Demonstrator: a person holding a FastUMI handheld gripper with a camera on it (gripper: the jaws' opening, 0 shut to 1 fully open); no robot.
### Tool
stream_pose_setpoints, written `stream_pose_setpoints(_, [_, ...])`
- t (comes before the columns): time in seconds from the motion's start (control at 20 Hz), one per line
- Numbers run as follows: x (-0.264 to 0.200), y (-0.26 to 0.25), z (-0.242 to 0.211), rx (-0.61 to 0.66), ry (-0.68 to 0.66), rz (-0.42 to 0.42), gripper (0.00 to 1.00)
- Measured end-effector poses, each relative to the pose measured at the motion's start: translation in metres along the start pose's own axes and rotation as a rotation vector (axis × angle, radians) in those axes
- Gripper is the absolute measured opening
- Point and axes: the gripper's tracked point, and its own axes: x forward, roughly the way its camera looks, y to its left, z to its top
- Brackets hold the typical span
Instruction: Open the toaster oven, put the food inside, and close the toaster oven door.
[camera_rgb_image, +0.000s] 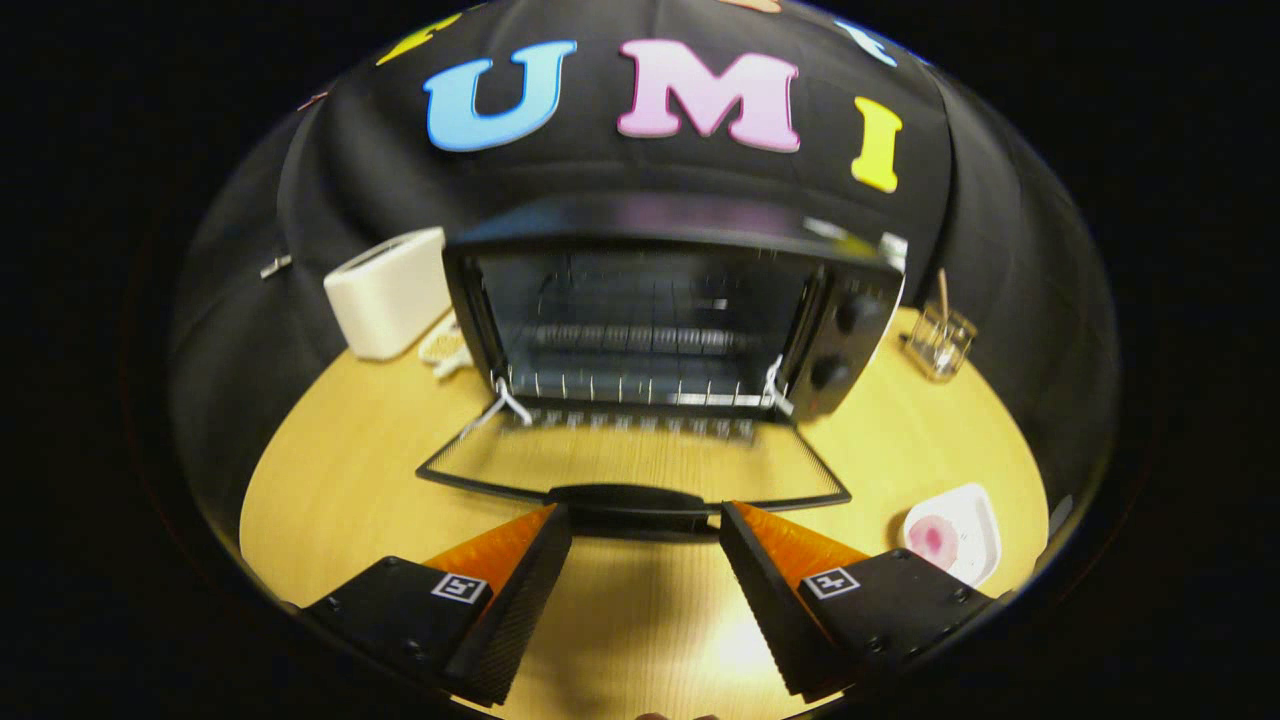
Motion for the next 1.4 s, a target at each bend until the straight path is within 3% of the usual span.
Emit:
stream_pose_setpoints(0.15, [-0.008, -0.012, -0.036, 0.005, 0.068, 0.011, 0.99])
stream_pose_setpoints(0.5, [-0.066, -0.066, -0.038, -0.081, 0.099, 0.082, 0.99])
stream_pose_setpoints(0.85, [-0.093, -0.190, -0.014, -0.035, 0.128, -0.019, 0.99])
stream_pose_setpoints(1.15, [-0.083, -0.288, -0.026, 0.033, 0.239, -0.089, 0.99])
stream_pose_setpoints(1.4, [-0.061, -0.346, -0.041, 0.051, 0.340, -0.095, 0.99])
